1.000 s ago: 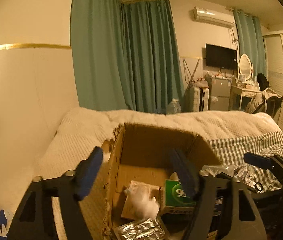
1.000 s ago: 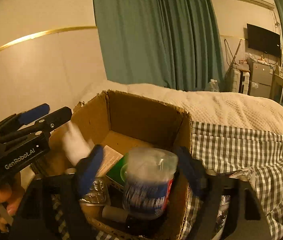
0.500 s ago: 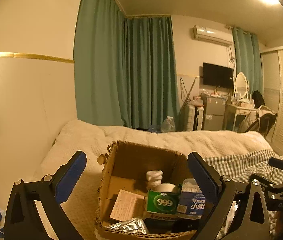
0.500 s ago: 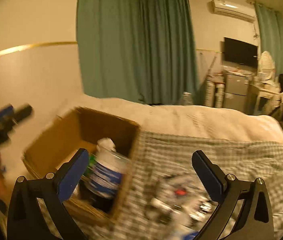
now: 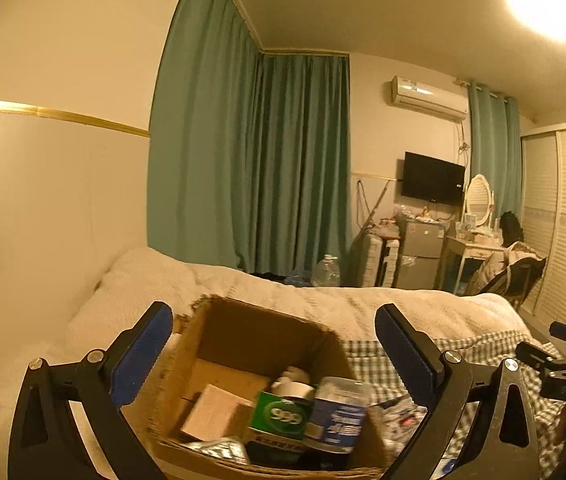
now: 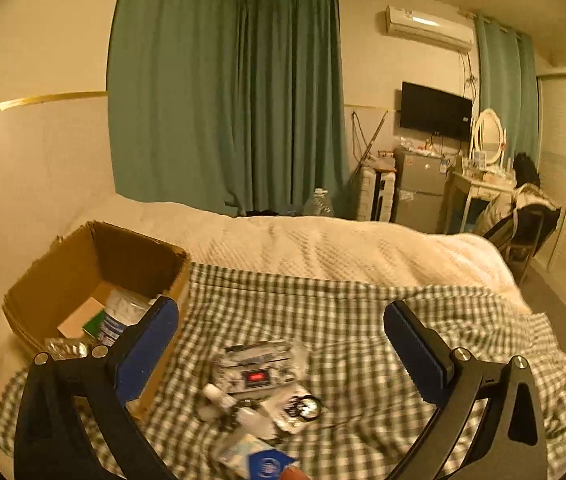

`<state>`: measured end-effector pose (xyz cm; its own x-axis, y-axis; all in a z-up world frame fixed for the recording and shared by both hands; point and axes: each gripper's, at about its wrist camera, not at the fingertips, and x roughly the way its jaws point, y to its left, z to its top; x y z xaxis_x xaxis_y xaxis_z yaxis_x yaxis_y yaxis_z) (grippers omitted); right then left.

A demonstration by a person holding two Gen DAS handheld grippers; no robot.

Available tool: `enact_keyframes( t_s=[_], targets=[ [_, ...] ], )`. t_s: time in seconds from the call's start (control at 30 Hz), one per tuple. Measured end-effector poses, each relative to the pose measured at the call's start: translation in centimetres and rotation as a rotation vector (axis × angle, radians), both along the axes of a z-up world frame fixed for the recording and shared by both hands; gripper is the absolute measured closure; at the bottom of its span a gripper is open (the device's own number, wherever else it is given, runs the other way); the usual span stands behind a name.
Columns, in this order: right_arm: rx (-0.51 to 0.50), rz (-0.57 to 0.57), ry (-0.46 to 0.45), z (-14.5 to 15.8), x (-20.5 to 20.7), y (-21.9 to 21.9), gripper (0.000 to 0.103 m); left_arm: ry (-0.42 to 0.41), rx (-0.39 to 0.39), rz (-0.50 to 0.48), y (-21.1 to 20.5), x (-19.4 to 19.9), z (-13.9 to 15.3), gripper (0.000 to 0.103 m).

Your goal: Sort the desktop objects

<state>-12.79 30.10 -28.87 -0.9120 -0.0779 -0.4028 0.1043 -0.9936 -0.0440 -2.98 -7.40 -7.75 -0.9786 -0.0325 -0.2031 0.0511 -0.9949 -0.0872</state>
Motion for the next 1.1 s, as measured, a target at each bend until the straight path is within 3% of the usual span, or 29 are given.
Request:
enact_keyframes(
  t_s=[0.17,0.43,0.7,0.93,1.1],
  targets=[
    [-0.005,-0.010,-0.051,-0.9,-0.7,1.4,0.000,-0.014,0.009,-0.048,2.9,-0.1,-1.1,0.000],
    [0.054,0.019,-0.069,-3.3,-1.6,2.0,0.000,-0.078,-0.048,-0.205,9.1,0.2,-4.1,0.000],
    [-0.005,0.030,-0.169,-6.9,-3.6,4.3,0.000,-0.329,-0.047,-0.392,14.5,-2.0,-11.3,0.000],
    [-0.056,0.050,-0.268,-9.6,-5.4,4.8,0.018,-0.399,-0.082,-0.429,16.9,-2.8,-15.2,0.000],
    [-0.011,0.048,-0.326,-12.0,-6.3,4.2,0.021,-0.434,-0.085,-0.446,17.4,-3.4,-16.7,0.000]
  ],
)
